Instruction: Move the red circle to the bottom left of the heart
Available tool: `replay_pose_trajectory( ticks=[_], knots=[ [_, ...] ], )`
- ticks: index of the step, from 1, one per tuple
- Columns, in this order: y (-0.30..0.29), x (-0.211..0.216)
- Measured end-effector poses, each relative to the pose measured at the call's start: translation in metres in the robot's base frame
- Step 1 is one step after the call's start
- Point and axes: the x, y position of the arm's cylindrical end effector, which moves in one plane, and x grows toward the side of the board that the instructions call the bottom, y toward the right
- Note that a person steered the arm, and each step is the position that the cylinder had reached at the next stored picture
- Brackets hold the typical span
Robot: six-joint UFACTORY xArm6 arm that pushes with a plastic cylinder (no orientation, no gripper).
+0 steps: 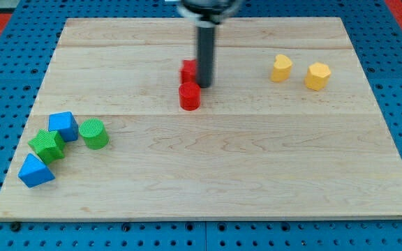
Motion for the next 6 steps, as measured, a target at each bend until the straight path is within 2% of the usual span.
replay_pose_trajectory(
  ticks=[1, 2, 3, 4, 6],
  knots=[
    [0.025, -0.02],
    [0.104, -0.015],
    [0.101, 0.021],
    [0.052, 0.036],
    [-0.003, 0.036]
  ],
)
